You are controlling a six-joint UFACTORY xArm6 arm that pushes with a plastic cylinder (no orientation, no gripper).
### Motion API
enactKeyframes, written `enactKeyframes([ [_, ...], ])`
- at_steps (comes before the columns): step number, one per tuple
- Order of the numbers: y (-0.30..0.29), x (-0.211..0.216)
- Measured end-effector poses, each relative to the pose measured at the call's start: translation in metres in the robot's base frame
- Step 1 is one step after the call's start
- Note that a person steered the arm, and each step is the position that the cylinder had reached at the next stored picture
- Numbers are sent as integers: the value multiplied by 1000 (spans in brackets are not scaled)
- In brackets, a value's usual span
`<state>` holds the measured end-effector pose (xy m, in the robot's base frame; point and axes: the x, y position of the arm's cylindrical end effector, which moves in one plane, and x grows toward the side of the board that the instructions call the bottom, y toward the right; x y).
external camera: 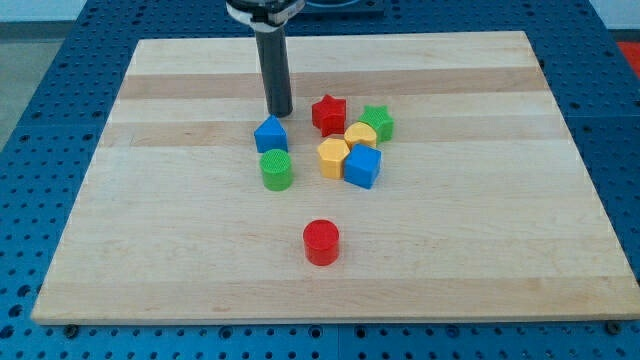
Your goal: Slightly move the blue triangle and circles to the bottom of the board
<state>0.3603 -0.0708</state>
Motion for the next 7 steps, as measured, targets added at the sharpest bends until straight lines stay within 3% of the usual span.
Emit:
enactKeyframes([
  [4,34,199],
  [5,35,152],
  [6,35,41],
  [7,27,-39],
])
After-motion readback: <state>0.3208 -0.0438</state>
